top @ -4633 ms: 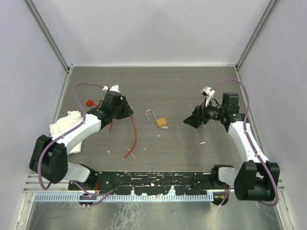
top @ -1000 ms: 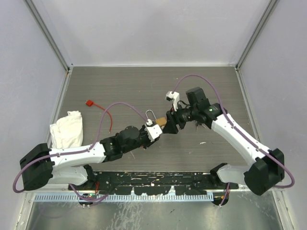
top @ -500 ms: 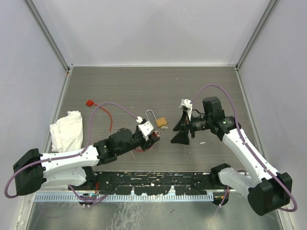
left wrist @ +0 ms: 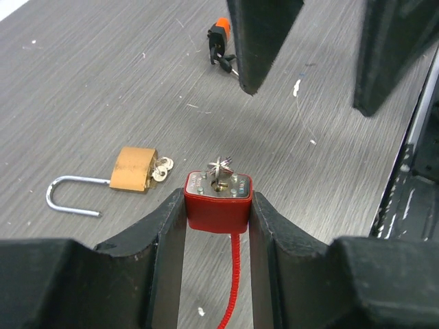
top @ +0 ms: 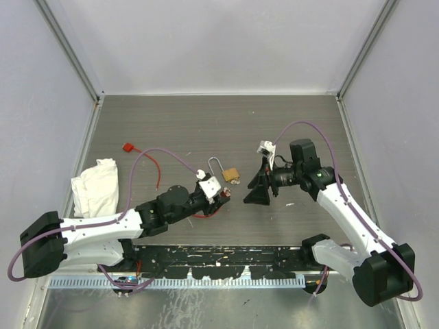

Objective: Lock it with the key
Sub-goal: Lock the lock.

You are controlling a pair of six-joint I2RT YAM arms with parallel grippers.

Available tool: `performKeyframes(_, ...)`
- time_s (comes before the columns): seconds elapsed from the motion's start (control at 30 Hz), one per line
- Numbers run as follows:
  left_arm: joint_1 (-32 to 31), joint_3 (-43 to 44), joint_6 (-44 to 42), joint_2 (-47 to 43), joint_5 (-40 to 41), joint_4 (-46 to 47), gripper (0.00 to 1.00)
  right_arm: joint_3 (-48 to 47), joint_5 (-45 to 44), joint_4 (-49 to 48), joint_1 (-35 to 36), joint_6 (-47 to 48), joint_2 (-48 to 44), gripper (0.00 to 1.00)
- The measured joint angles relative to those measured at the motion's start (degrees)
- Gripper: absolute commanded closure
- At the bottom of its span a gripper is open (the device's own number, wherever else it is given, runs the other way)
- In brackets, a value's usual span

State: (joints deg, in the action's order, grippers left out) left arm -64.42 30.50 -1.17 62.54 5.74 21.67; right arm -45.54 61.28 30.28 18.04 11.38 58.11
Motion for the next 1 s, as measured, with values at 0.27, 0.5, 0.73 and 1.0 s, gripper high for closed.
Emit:
performKeyframes(0.27, -0.2, -4.9, -12.4, 0.0, -3.7, 5.4, 1.0, -8.2, -7.8, 5.0, 4.7, -3.8, 7.3, 0.18)
performKeyframes(0.5, -0.8, -5.0, -18.3, 0.7, -4.5, 6.9, 1.0, -12.9, -15.8, 5.6, 10.8, -5.2, 10.0, 0.17)
performKeyframes(0.73, -1.9, -3.1, -19.5, 3.8, -2.6, 6.9, 1.0, -13.5, -22.7, 5.5, 14.6, -7.9, 14.3, 0.23)
performKeyframes(1.0, -2.2, -0.8, -19.2, 5.9, 0.4, 6.9, 1.0, -13.5, -26.9, 5.2, 16.9, -10.7, 16.3, 0.38)
